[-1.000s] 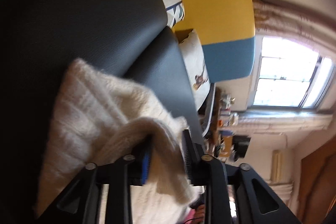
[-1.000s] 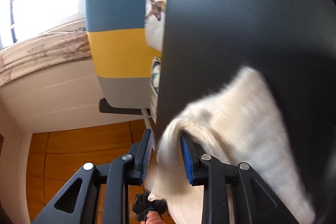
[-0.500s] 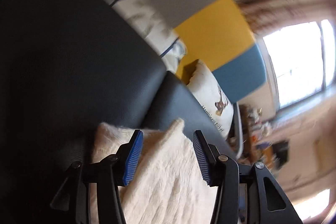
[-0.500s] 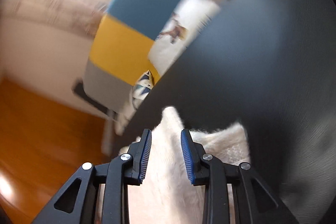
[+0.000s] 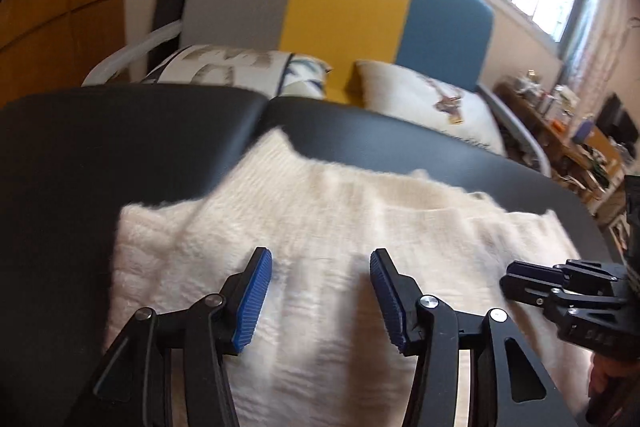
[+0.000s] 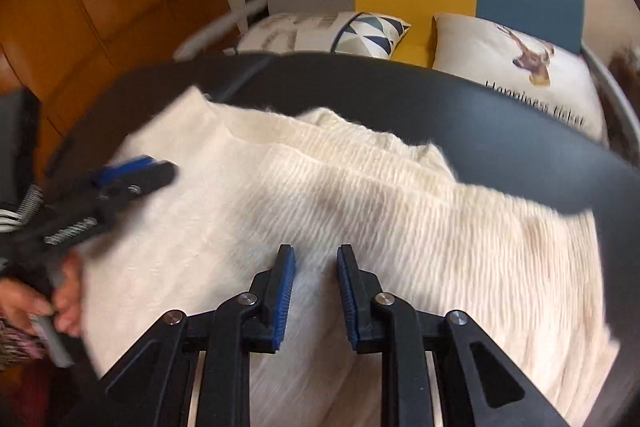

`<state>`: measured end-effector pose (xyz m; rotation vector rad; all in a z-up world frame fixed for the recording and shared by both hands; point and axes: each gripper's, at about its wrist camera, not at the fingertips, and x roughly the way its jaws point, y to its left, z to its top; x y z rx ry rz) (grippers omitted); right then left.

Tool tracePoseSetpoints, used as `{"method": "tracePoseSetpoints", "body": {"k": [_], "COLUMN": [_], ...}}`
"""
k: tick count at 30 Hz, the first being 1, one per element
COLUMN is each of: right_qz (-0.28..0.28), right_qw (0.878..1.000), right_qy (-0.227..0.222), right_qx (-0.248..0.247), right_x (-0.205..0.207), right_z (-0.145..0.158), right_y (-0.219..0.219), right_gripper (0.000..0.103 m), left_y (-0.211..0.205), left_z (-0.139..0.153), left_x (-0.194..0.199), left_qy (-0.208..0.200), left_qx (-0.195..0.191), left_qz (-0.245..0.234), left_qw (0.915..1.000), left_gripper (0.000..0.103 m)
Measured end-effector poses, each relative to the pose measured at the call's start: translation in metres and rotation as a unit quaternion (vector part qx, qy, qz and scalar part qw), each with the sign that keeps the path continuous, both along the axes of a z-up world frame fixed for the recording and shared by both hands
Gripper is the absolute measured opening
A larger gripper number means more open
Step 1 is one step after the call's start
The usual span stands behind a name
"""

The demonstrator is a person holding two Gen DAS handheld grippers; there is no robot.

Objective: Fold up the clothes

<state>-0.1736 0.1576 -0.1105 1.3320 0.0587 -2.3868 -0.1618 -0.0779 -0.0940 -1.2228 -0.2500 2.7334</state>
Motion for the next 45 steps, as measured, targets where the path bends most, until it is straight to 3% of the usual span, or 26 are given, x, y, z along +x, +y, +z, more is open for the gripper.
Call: {"method": "tracePoseSetpoints", "body": {"k": [3, 6, 11, 14, 16, 19, 22, 24, 27, 30, 35, 38, 41, 43, 45], "right_qz": [-0.057, -0.11, -0.122, -0.124, -0.124, -0.132, -0.166, -0.195, -0.242, -0.262, -0.29, -0.253, -0.222, -0.224, -0.238], "right_qw": [0.998, 0.993, 0.991, 0.989, 0.989, 0.989, 0.984, 0.98, 0.969, 0.964, 0.95, 0.96, 0.97, 0.97, 0.966], "right_qy": [0.017, 0.034, 0.049, 0.071, 0.082, 0.071, 0.05, 0.024, 0.041, 0.049, 0.088, 0.08, 0.079, 0.077, 0.072], "right_qx": [-0.003, -0.013, -0.004, -0.031, -0.017, 0.004, 0.033, 0.043, 0.005, -0.019, -0.08, -0.093, -0.065, -0.063, -0.072], "right_x": [-0.013, -0.019, -0.016, 0.005, 0.017, 0.021, 0.012, 0.006, 0.009, 0.019, 0.067, 0.088, 0.096, 0.099, 0.101], "right_z": [-0.011, -0.019, -0.014, 0.011, 0.024, 0.028, 0.012, -0.005, -0.012, -0.003, 0.024, 0.024, 0.015, 0.011, 0.009], "right_y": [0.014, 0.03, 0.025, 0.032, 0.035, 0.05, 0.076, 0.098, 0.128, 0.138, 0.155, 0.149, 0.135, 0.136, 0.143], "right_gripper": [0.019, 0.016, 0.017, 0.02, 0.023, 0.024, 0.024, 0.022, 0.015, 0.016, 0.023, 0.023, 0.023, 0.023, 0.02], "left_y": [-0.005, -0.014, -0.024, -0.022, -0.025, -0.022, -0.019, -0.02, -0.02, -0.017, -0.025, -0.028, -0.026, -0.026, -0.033], "left_z": [-0.006, -0.011, -0.013, 0.001, 0.011, 0.013, 0.002, -0.007, -0.012, -0.014, 0.006, 0.017, 0.01, -0.002, -0.008], "left_x": [0.004, 0.009, 0.01, 0.018, 0.026, 0.021, 0.005, 0.002, 0.002, 0.003, 0.025, 0.041, 0.04, 0.036, 0.034], "left_qy": [0.019, 0.029, 0.026, 0.024, 0.04, 0.046, 0.022, 0.016, 0.017, 0.016, 0.031, 0.057, 0.053, 0.035, 0.025], "left_qx": [-0.023, -0.016, 0.007, 0.03, 0.047, 0.028, -0.027, -0.044, -0.061, -0.073, -0.039, -0.027, -0.076, -0.115, -0.114], "left_qz": [0.002, 0.005, 0.022, 0.016, 0.023, 0.044, 0.065, 0.069, 0.069, 0.067, 0.066, 0.078, 0.085, 0.09, 0.095], "left_qw": [0.9996, 0.9994, 0.9994, 0.9991, 0.9978, 0.9976, 0.9973, 0.9965, 0.9956, 0.9949, 0.9966, 0.9949, 0.992, 0.9886, 0.9886], "left_gripper": [0.053, 0.053, 0.052, 0.052, 0.054, 0.06, 0.06, 0.06, 0.061, 0.061, 0.061, 0.062, 0.062, 0.063, 0.068]}}
